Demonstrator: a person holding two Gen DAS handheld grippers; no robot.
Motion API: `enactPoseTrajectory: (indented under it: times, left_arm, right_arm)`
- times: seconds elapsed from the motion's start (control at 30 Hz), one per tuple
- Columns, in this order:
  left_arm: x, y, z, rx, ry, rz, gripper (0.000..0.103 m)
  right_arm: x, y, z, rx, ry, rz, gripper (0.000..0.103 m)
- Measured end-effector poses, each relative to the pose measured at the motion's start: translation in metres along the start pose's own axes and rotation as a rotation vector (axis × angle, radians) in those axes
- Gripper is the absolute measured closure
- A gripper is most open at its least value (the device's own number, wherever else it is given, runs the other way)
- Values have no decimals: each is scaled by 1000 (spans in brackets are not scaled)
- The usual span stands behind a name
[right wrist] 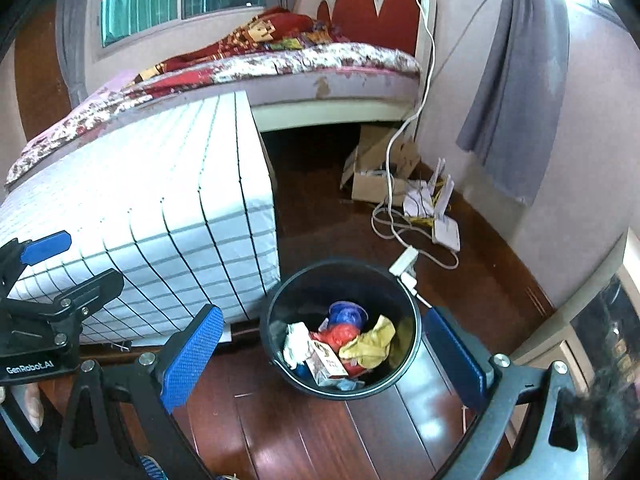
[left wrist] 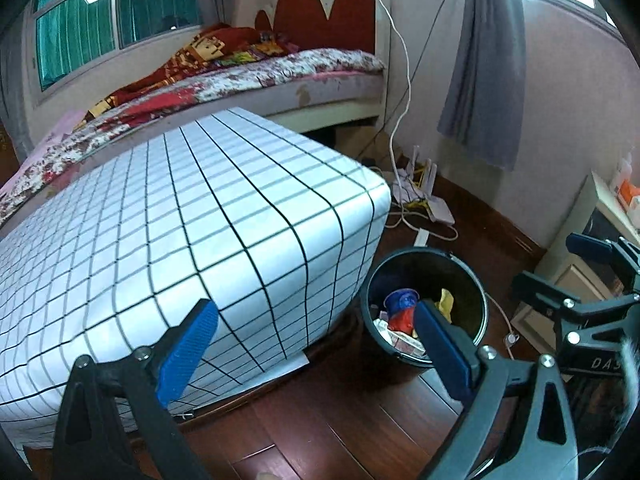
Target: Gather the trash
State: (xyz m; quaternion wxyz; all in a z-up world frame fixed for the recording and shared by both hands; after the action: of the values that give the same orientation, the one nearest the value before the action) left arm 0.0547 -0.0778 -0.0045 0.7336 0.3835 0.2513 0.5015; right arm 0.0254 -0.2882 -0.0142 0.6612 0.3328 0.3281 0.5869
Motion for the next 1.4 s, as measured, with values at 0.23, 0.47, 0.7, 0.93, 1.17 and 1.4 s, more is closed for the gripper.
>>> enactPoseTrajectory:
  times: [0.23,0.47,0.7,0.93,1.17,1.4]
  left_arm:
    - [5,36,1,-59,8,26,4]
    - [13,74,-3,-121,34,26,4]
    - [25,100,-13,-170,64,48,2]
    - [29,105,-19,-179,70,47,1]
    - [29,105,-20,-182,79,44,1]
    - [24,108,-21,-191,62,52,1]
  right_arm:
    - [11,42,7,-52,-5,-10,1]
    - [20,80,6,-109,1,-29,1]
    - [31,106,-1,-146,21,-21,1]
    - [42,117,-2,-175,40,-9,1]
    - [41,118,-3,-175,35,-7,1]
    - [37,121,-4,-178,23,-8,1]
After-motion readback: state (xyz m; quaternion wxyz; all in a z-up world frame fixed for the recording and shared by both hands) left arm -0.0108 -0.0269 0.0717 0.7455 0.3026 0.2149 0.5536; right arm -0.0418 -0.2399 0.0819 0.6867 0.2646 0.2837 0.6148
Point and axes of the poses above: each gripper's, at about its wrist camera, not at the fingertips, and y roughly against the way its jaws point, x to its left, z to its top, the point moved 1 cm from there along -y, roughly the way its jaws point, and after that the axes turned 12 degrees about x, right-handed, at the moved point
